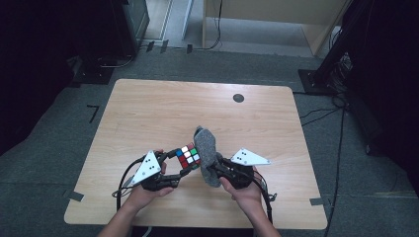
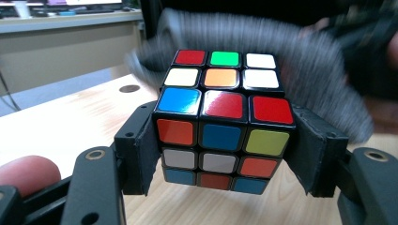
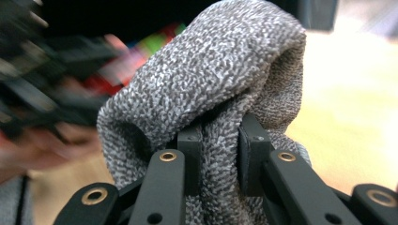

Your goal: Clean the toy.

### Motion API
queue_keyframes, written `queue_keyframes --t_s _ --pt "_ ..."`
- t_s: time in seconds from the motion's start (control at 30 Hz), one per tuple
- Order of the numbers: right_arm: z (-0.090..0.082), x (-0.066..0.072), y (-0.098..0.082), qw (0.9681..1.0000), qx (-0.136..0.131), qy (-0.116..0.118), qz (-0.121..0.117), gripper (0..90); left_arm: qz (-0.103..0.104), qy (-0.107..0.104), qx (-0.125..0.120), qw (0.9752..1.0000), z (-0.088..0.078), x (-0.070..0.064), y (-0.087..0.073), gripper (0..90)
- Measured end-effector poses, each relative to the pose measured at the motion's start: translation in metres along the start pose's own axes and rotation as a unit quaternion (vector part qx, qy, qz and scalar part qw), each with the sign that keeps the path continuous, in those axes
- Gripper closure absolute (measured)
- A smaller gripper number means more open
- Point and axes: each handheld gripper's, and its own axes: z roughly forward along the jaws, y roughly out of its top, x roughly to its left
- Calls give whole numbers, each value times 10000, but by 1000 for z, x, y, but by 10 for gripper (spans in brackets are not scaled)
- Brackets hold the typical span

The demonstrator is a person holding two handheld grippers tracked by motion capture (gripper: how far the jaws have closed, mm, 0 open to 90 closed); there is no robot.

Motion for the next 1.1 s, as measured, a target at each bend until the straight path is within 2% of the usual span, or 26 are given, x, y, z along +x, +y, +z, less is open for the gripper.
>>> queue_keyframes --t_s 0.07,0.13,0.17,0.27,0.33,0.4,0.47,0.53,0.6,0.63,0.7,0.73,0.8,0.9,1.0,1.1 --pt "5 -6 -7 9997 122 -132 193 758 -259 -33 -214 9994 -4 5 3 339" --pt "8 -7 -11 9990 32 93 436 757 -482 -157 -352 9981 -6 8 4 338" --pt "10 -4 -12 9989 -9 208 418 757 -525 -198 -361 9978 -6 8 4 339" --pt "16 11 -12 9990 -23 422 151 758 -533 -240 -340 9977 -3 6 3 338" --pt "22 21 -16 9986 117 509 0 759 -492 -223 -304 9981 -3 5 3 338" --pt "28 26 -20 9975 287 652 -21 757 -446 -189 -273 9985 -2 3 3 338" --pt "33 30 -22 9967 482 635 -160 756 -404 -134 -213 9989 -1 3 2 339" --pt "33 31 -21 9972 506 476 -274 754 -373 -87 -193 9991 0 3 1 338" --pt "27 24 -17 9987 336 355 -150 755 -395 -66 -210 9990 -1 4 1 338" --pt "22 19 -15 9996 167 223 -10 756 -393 -40 -213 9990 -1 5 1 338" --pt "14 11 -13 9997 -98 39 227 756 -443 -23 -202 9988 -2 7 1 338" --pt "12 10 -12 9995 -202 -17 248 756 -444 -25 -197 9988 -2 7 1 338" --pt "13 14 -13 9997 -216 52 136 755 -444 -42 -174 9989 -1 6 0 338" --pt "23 26 -18 9995 -4 304 -85 755 -446 -48 -153 9989 0 5 0 338" --pt "32 36 -23 9974 252 639 -225 757 -415 -27 -118 9991 1 4 -1 338" --pt "31 38 -21 9974 248 564 -361 760 -405 21 -118 9991 0 6 -1 338"
